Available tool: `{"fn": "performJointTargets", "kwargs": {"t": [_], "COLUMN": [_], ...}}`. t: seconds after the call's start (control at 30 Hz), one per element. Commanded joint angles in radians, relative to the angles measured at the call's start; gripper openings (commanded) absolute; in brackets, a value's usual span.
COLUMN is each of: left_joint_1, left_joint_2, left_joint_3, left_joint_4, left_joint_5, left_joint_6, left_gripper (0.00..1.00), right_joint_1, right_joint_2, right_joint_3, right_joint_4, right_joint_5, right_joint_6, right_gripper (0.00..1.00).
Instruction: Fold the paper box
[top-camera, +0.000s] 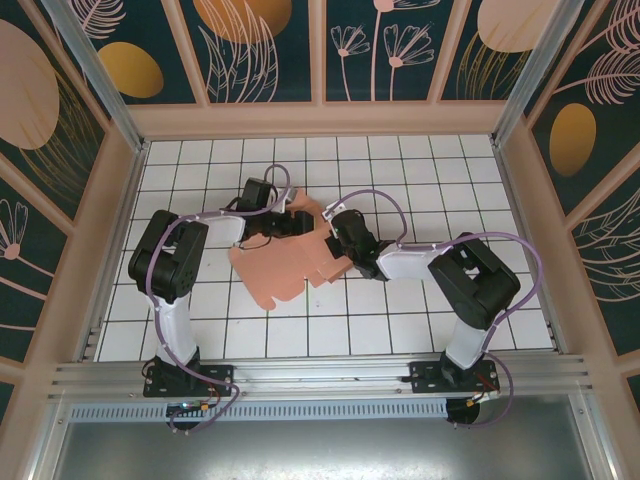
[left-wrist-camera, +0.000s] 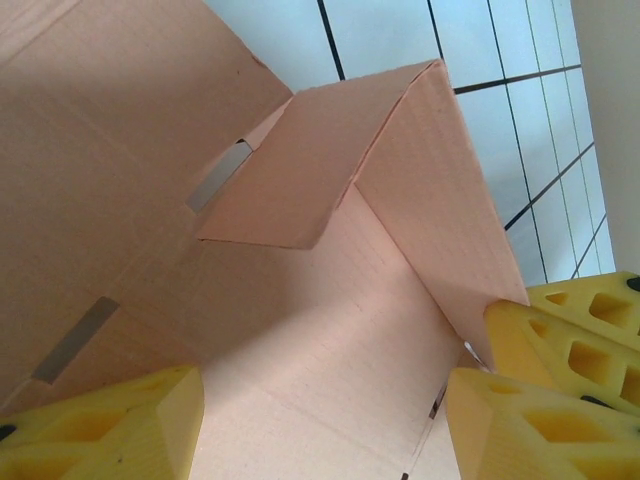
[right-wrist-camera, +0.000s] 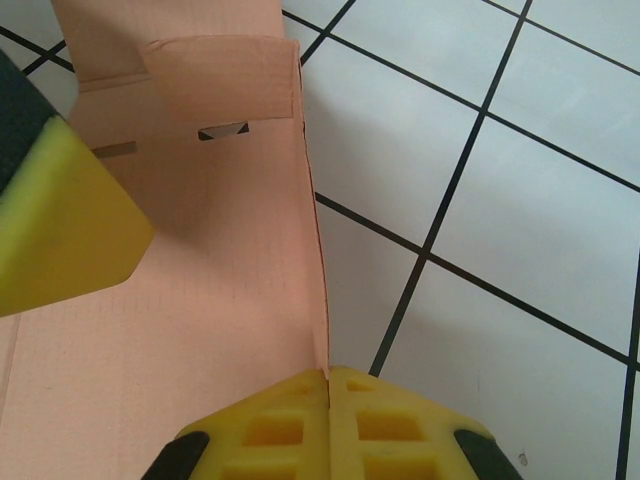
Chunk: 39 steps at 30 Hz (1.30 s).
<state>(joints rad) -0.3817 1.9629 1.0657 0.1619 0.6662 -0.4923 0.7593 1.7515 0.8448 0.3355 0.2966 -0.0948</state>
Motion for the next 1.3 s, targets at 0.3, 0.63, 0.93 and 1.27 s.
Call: {"fn": "performJointTargets", "kwargs": {"t": [0.3, 0.63, 0.93, 1.27], "left_joint_1": [0.001, 0.001, 0.096, 0.165], "left_joint_2": [0.100, -0.321, -0.443, -0.388], "left_joint_3": [-0.215, -0.247, -0.429, -0.426], "left_joint_4": [0.354, 0.311, 0.549, 0.507], "left_joint_5": [0.083, -0.076, -0.150, -0.244], "left_joint_6": [-0.091, -0.032, -0.107, -0.129], "left_gripper": [0.65, 0.85, 0.90, 0.92], "right_joint_1": [-0.004, 0.000, 0.017, 0.069], "right_joint_2": [-0.006, -0.039, -0.062, -0.140], "right_joint_3": [0.002, 0.010, 0.021, -0.072], "right_joint_4": [0.019, -0.010, -0.010, 0.143], "right_joint_5": [0.017, 0.047, 0.126, 0.208], "right_joint_6": [0.038, 0.018, -0.094, -0.394], "right_gripper": [0.00, 0.00, 0.00, 0.00]}}
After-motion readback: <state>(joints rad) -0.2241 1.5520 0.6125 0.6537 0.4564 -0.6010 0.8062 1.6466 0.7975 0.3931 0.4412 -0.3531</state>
